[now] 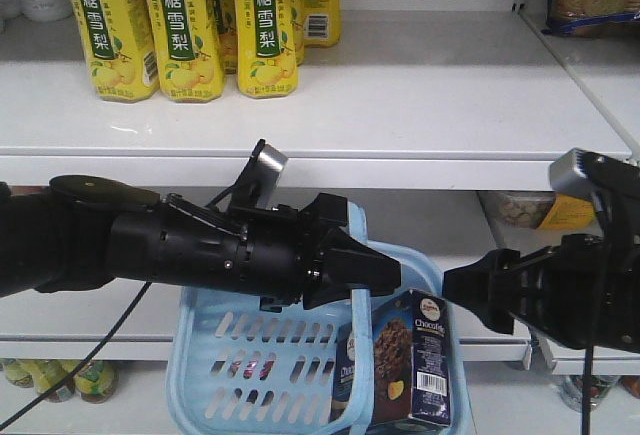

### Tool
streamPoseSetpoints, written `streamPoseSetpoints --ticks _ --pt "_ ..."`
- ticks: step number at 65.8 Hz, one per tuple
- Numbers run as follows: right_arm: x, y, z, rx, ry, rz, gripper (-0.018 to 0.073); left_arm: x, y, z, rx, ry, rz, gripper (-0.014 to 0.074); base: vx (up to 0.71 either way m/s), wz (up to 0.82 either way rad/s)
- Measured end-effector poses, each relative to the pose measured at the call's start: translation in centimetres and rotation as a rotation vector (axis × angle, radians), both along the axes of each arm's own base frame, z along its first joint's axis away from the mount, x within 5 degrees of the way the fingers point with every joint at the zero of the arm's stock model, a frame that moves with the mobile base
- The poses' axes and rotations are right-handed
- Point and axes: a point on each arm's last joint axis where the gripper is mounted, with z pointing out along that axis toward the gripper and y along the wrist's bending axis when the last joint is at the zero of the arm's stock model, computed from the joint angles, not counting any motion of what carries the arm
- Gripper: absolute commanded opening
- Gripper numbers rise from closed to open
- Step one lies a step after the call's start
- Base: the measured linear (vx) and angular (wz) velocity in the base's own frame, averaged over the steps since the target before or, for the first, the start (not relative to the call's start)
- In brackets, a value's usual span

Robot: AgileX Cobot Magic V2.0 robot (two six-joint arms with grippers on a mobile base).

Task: Left arm holds basket, right arm returns cookies
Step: 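Reach the right gripper down into the basket to the Chocofello box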

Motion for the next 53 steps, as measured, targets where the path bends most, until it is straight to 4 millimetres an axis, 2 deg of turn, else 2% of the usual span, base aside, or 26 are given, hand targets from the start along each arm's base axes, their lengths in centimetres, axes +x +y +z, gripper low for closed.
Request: streamPoseSetpoints --ticks 18,53 --pt "1.1 1.1 -2.1 0.016 0.151 0.048 0.0550 0.0 0.0 0.0 0.000 0.000 0.000 -0.0003 0.00 0.00" --pt "2.8 2.2 -5.3 0.013 0.297 0.092 0.0548 0.0 0.0 0.0 0.000 0.000 0.000 -0.0003 0.00 0.00"
